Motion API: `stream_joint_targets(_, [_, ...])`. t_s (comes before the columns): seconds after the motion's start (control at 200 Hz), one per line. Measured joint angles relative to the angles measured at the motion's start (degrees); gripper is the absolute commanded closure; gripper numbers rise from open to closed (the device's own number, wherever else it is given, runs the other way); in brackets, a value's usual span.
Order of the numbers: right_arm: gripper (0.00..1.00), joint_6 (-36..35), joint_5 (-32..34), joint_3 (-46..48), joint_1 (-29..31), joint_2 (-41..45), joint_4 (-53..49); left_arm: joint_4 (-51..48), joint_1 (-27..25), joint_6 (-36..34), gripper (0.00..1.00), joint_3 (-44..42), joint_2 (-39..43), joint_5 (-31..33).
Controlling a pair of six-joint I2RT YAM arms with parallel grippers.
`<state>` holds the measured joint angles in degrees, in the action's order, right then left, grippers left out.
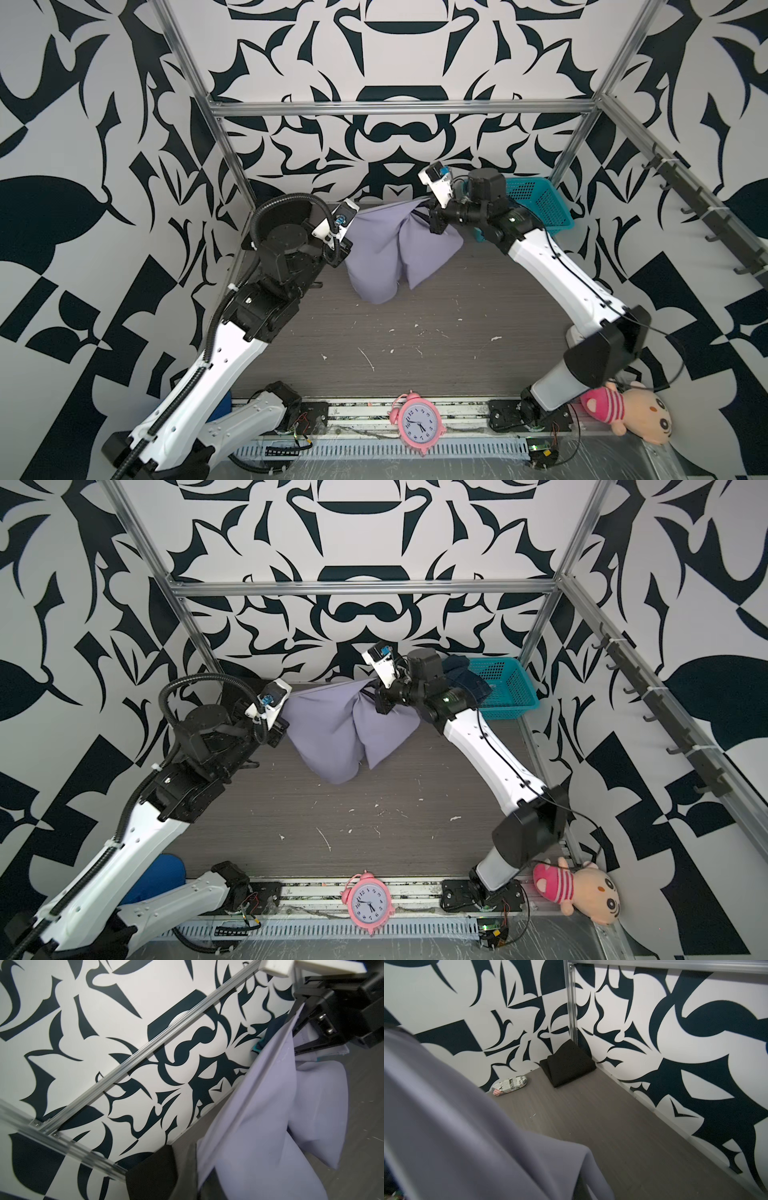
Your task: Fold and stack the skirts
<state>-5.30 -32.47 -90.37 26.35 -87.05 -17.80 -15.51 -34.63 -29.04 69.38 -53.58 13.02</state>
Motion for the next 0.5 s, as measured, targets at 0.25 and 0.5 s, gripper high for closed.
stream_joint_targets(0.25, [1.0, 5.88, -0.83, 9.6, 2.43, 10.8, 1.16, -5.53, -0.04, -5.18, 1.0, 1.68, 4.39, -8.61])
stream_joint_targets(0.5, [1.0, 14.67, 6.23, 9.9, -1.79, 3.56, 3.5, -3.76, 7.74, -7.58, 1.0, 11.02, -13.92, -18.14])
